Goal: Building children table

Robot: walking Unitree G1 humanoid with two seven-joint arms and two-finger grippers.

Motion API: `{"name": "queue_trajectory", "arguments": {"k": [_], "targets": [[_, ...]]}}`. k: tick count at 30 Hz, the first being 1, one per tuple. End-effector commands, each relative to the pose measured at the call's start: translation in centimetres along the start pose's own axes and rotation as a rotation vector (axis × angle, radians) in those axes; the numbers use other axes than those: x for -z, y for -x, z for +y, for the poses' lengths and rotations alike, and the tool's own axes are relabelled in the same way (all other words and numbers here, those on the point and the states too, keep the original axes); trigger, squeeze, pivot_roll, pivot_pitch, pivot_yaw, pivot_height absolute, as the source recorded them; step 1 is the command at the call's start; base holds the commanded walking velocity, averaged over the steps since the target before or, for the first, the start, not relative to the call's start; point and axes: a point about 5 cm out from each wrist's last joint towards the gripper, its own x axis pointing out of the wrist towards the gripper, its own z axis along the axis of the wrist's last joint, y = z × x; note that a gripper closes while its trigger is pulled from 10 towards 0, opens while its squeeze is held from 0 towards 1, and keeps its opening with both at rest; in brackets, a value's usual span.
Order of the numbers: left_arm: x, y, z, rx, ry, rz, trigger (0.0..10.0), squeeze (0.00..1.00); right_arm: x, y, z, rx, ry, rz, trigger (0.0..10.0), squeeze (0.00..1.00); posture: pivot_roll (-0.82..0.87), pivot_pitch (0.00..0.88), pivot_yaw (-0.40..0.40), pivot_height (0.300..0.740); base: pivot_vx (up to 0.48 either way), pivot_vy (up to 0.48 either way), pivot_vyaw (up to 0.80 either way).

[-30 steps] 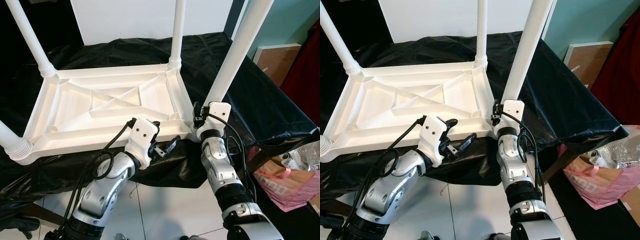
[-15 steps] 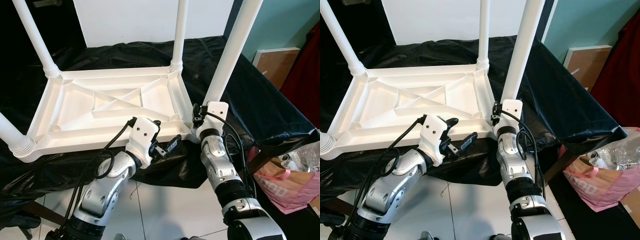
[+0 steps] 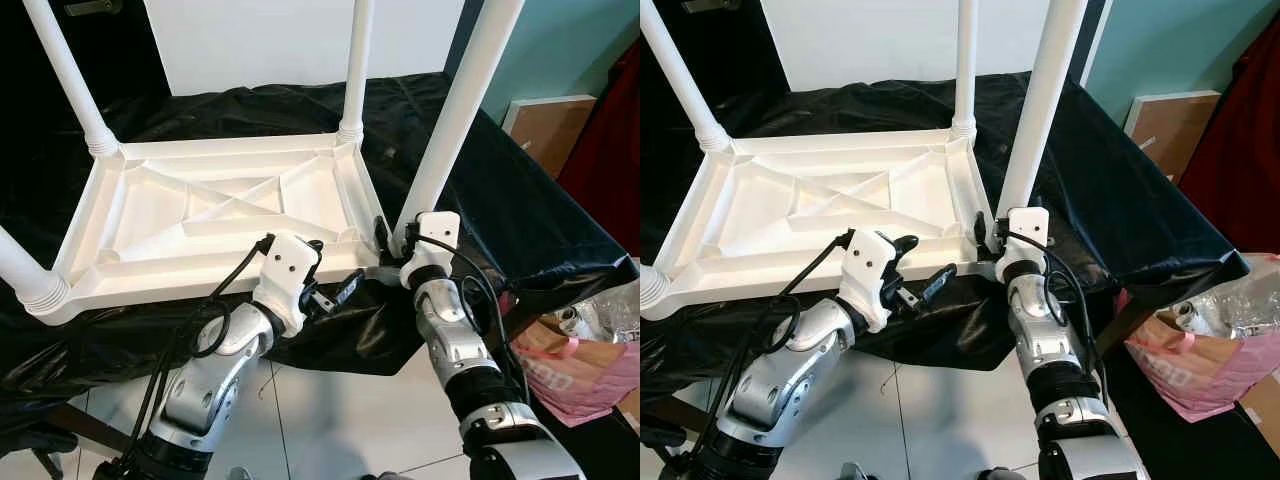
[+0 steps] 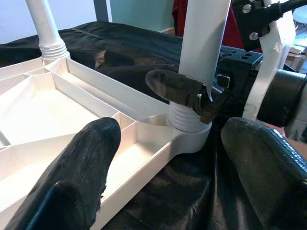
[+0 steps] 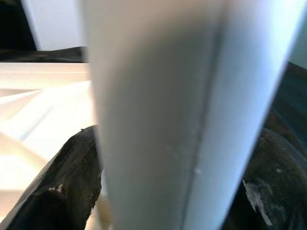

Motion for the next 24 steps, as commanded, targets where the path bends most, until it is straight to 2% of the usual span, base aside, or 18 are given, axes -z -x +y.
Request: {"name": "queue_trajectory", "arguments": {"k": [1, 4, 11, 24], "targets": [[0.1, -0.1, -0.1, 0.019, 0.000, 0.005, 10.0, 0.00, -0.4, -0.2, -0.3, -0.050, -0.008, -0.016, 10.0, 0.00, 0.01, 0.075, -0.053, 0.740, 0.000, 0.000, 0.00], [0.1, -0.1, -0.1, 0.020, 0.000, 0.004, 10.0, 0.00, -0.5, -0.2, -0.5, -0.070, 0.000, -0.014, 10.0, 0.00, 0.01, 0.074, -0.052, 0.740, 0.000, 0.000, 0.00], [0.1, 0.0, -0.2, 0.023, -0.001, 0.005, 10.0, 0.00, -0.1, 0.1, -1.4, -0.250, 0.027, 0.018, 10.0, 0.00, 0.01, 0.069, -0.051, 0.740, 0.000, 0.000, 0.00], [0.1, -0.1, -0.4, 0.037, 0.001, 0.009, 10.0, 0.00, -0.2, -0.6, -3.1, -0.391, 0.095, 0.059, 10.0, 0.00, 0.01, 0.074, -0.050, 0.740, 0.000, 0.000, 0.00]]}}
